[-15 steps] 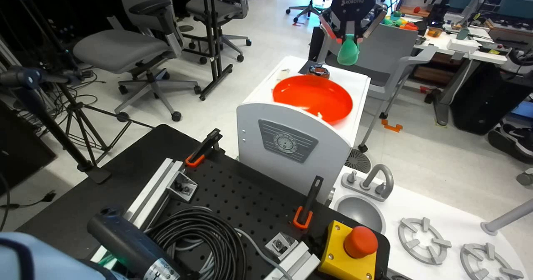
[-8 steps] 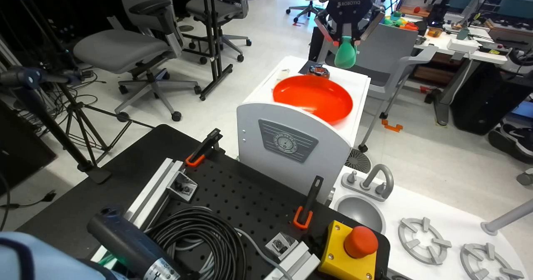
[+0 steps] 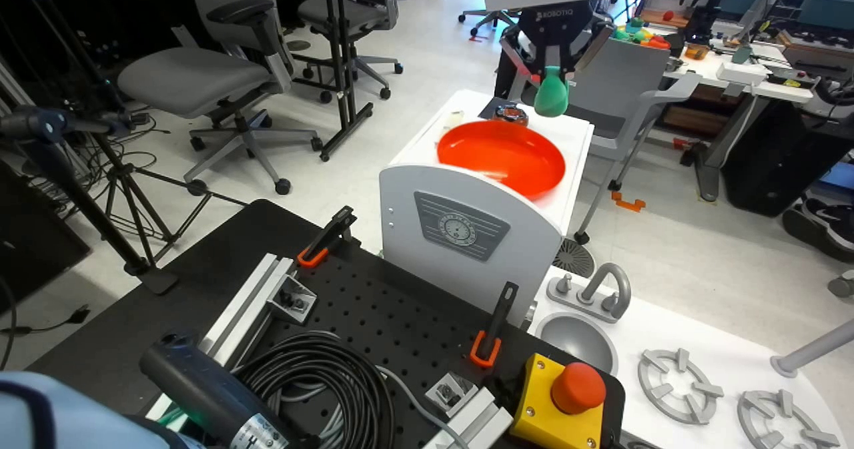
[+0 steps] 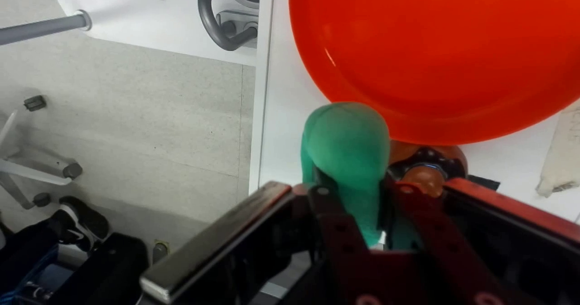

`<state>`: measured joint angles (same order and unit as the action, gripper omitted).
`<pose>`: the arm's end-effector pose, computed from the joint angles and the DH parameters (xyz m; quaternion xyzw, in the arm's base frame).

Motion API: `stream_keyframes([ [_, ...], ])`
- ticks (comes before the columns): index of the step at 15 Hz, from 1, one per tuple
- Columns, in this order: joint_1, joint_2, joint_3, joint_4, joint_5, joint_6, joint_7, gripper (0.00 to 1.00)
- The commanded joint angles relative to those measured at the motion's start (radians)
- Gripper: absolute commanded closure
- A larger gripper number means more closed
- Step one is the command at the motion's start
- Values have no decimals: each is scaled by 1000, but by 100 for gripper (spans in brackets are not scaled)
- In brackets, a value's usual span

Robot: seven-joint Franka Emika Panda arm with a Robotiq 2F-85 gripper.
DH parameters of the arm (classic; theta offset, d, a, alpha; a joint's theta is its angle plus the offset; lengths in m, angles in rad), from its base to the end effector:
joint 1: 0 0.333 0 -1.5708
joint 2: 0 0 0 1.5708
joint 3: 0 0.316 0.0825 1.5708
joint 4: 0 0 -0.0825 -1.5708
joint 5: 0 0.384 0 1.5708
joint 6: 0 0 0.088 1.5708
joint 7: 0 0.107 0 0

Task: Pick up the pee plush toy and put it on the orange plate

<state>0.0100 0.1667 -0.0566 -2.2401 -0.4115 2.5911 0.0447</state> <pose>0.5571 -0.0181 0.3113 0.9806 0.1197 0.0894 0.1271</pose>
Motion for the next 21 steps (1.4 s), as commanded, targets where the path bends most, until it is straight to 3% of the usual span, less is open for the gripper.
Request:
stream_keyframes([
  [1,16,-28,-9,-36,-72,18,22,95],
  [21,31,-53,-6,-75,-236,28,114,95],
])
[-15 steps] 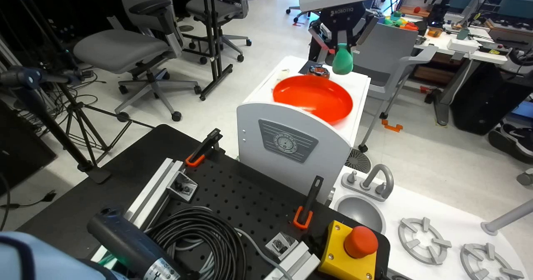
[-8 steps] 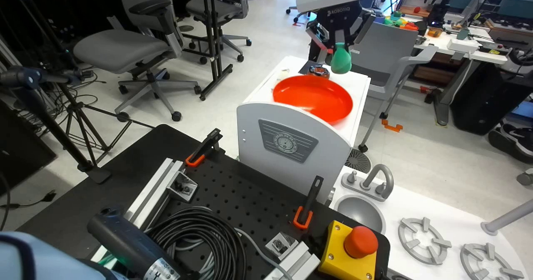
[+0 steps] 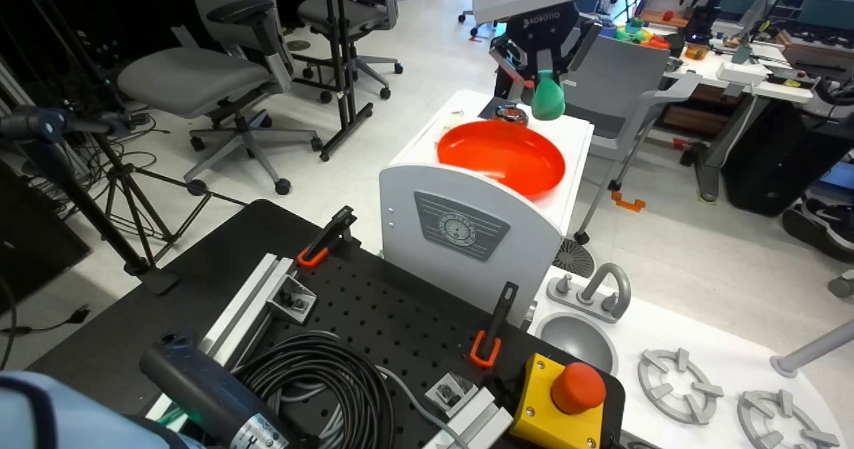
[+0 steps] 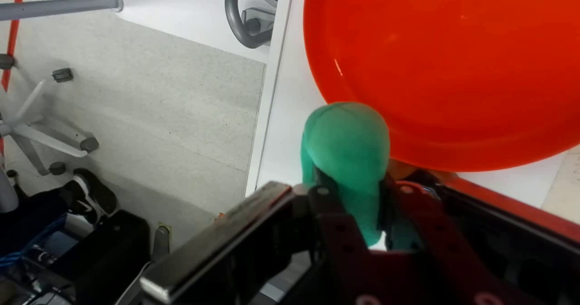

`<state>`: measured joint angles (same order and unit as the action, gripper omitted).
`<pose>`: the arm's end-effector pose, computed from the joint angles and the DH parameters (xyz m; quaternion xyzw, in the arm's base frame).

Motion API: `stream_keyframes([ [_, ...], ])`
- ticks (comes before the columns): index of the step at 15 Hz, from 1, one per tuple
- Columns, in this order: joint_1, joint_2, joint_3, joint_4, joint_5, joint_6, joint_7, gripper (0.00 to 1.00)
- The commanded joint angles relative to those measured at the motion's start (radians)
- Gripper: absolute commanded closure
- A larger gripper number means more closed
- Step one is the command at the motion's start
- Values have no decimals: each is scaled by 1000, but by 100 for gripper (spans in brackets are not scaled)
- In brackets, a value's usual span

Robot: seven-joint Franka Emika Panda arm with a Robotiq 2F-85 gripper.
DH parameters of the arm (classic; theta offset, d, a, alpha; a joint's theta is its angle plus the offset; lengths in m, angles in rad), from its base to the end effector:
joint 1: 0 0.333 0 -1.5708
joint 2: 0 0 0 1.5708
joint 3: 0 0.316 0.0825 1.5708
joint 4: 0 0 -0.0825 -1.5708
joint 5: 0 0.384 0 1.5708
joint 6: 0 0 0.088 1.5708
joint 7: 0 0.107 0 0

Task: Pick up the pee plush toy and put it on the orange plate

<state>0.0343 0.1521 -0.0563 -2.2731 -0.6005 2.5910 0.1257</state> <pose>0.5459 -0.0012 0.3043 0.9662 0.1682 0.0874 0.1748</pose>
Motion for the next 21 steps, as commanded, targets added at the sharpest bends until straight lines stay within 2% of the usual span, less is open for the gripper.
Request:
stream_keyframes([
  [1,8,-41,-6,-44,-56,27,41,95],
  [13,5,-25,9,-28,-48,-1,22,95],
  [14,5,-27,10,-32,-48,-2,17,54],
  [16,4,-29,11,-36,-44,-3,12,46],
  [21,6,-30,7,-44,-61,0,25,8],
])
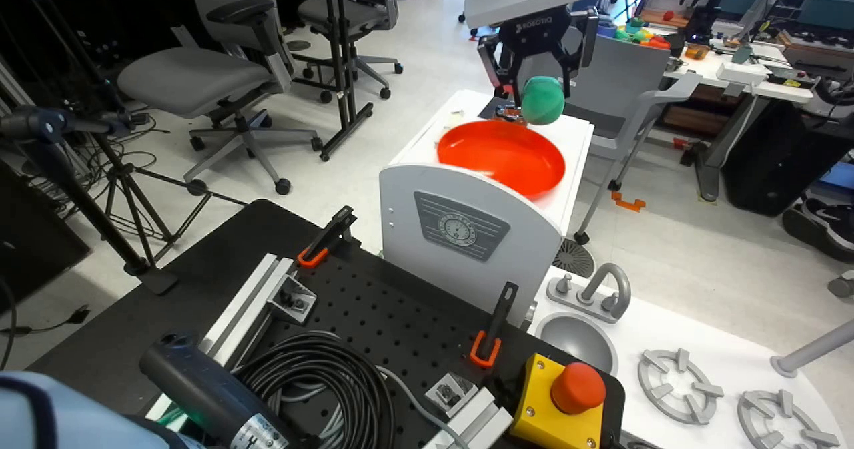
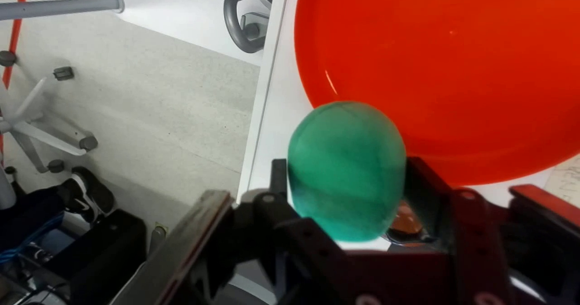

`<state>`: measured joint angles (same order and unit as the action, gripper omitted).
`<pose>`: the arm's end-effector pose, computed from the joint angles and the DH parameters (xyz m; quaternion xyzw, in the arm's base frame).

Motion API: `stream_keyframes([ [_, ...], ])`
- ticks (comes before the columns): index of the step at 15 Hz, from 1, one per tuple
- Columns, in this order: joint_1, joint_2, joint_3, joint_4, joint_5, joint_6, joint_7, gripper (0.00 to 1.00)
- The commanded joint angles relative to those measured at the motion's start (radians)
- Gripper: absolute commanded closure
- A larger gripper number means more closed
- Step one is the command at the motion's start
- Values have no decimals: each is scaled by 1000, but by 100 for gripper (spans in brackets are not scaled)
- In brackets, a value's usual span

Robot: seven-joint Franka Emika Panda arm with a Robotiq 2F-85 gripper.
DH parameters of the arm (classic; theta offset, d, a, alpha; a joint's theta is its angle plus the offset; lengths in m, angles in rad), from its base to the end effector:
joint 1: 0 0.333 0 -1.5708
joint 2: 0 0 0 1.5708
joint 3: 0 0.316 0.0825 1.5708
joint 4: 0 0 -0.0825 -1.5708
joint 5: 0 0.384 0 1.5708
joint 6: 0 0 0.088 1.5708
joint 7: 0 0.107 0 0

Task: Pick up the pee plush toy and put it on the orange plate

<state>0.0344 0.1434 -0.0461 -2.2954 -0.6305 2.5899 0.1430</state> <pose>0.5384 0.0049 0.2994 0.9639 0.1775 0.0830 0.1800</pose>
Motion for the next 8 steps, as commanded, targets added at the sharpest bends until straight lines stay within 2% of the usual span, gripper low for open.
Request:
stream_keyframes([
  [1,5,-22,-3,-23,-30,2,6,2],
  [8,4,-23,-2,-28,-31,1,4,0],
])
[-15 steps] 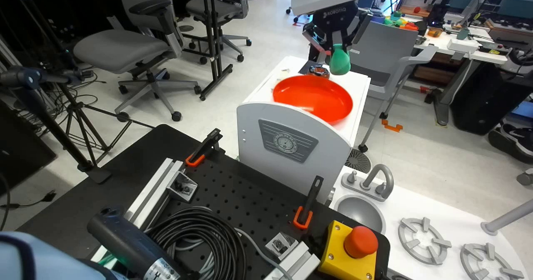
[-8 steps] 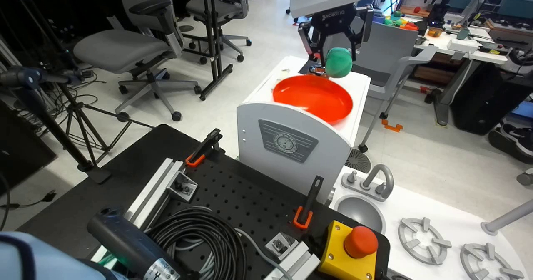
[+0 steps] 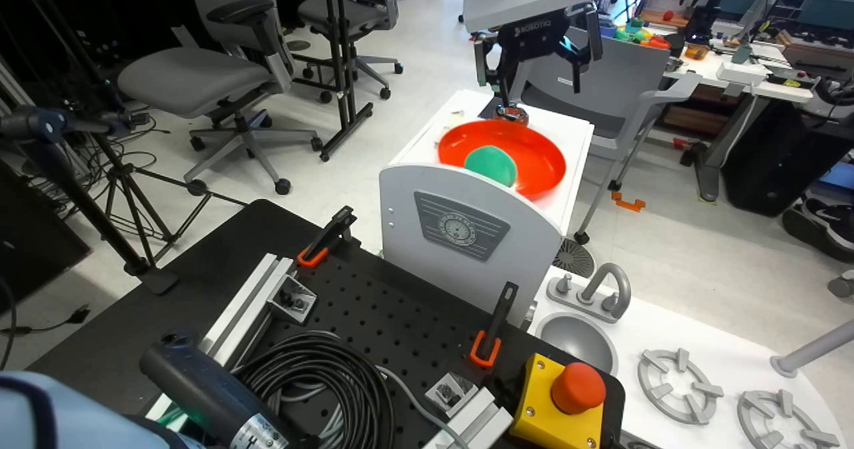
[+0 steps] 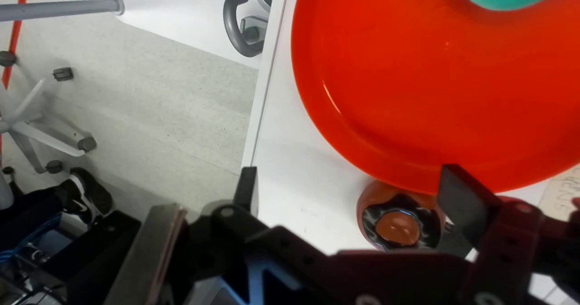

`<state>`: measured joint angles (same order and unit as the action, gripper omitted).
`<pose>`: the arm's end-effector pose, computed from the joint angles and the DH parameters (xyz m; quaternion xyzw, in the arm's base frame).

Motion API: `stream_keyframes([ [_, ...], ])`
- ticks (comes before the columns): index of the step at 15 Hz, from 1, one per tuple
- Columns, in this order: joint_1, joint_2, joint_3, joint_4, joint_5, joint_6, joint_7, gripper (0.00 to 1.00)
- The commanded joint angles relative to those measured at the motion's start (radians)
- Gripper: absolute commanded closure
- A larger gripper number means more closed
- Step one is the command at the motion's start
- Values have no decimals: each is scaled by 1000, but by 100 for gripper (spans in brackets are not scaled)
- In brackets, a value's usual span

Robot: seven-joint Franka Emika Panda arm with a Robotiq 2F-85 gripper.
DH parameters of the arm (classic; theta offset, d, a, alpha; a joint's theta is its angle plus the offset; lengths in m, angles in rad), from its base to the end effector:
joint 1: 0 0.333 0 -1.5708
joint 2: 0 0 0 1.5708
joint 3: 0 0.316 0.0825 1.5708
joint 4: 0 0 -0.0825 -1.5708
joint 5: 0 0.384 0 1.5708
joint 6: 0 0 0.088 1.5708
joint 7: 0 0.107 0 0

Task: Pick up the pee plush toy and put it on the orange plate

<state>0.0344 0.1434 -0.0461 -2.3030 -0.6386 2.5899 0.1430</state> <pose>0.5358 0.0050 0.2962 0.9632 0.1814 0.0794 0.1816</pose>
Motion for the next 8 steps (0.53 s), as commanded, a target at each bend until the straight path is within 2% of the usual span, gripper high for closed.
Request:
stream_keyframes([
  [1,3,-23,-2,-20,-20,-1,2,0],
  [8,2,-22,0,-14,-7,-19,-13,0],
])
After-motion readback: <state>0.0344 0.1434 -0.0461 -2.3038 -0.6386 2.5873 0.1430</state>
